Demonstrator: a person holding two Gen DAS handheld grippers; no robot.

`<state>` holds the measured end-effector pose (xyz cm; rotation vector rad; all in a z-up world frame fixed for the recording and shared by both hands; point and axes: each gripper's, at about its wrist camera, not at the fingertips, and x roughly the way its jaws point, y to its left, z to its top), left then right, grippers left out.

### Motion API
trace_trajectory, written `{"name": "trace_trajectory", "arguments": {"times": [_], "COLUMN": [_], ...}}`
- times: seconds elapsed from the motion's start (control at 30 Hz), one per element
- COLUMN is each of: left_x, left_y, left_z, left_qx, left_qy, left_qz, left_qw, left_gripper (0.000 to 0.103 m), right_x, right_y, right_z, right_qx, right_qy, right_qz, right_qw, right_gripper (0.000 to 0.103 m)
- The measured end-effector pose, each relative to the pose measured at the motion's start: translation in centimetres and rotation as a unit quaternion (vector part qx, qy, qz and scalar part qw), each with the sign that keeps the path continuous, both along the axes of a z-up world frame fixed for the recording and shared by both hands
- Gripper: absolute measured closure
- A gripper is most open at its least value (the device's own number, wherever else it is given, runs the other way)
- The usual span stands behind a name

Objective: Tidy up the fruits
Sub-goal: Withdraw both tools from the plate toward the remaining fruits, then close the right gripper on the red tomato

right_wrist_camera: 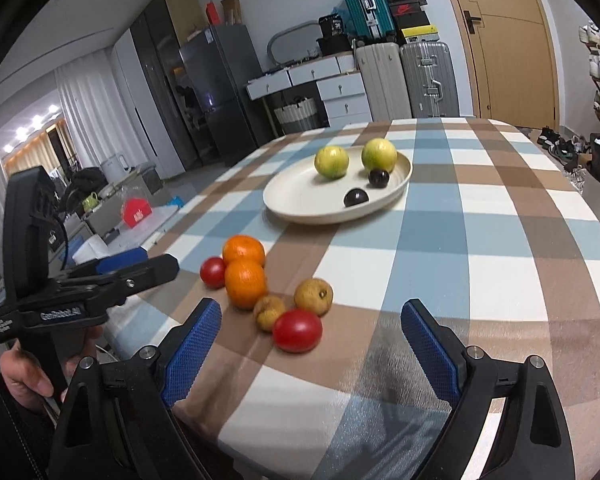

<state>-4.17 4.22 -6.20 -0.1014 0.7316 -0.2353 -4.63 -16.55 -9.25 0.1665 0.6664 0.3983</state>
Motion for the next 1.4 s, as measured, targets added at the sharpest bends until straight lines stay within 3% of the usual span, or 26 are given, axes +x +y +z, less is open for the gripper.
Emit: {"name": "trace_trajectory", "arguments": {"times": [0.2,0.5,0.7,0.83,1.4], "left_x": [-0.1,0.1,0.8,1.4,4.0], "left_y": [0.4,1.6,2.1,2.4,0.9], "left_z": [-0.8,-1.9,-2.5,-2.8,-3.6], "left_qx": [-0.004,-0.012,-0.017,-0.016,0.032], "left_qy": [0.005,0.020,0.030,0.036,0.049], "left_qz": [0.005,0.012,0.017,0.021,0.016], "left_qw": [1.0000,0.9997,0.9993,0.9990,0.9981], "left_gripper": [0.001,0.001,0.001,0.001,0.001], "right_x": [0.3,1.1,1.8,2.1,1.7], "right_y": [1.0,1.9,2.1,2.3,0.2], "right_z": [-0.9,-1.9,-2.3,-2.5,-2.5], "right_qx": [-0.016,-0.029,-0.029,-0.028,0.012], "right_qy": [0.012,0.029,0.038,0.040,0.033], "right_qz": [0.010,0.026,0.033,0.052,0.054], "right_qw": [1.000,0.999,0.998,0.997,0.998], "right_gripper": [0.010,0.028,0.047,0.071,0.071]}}
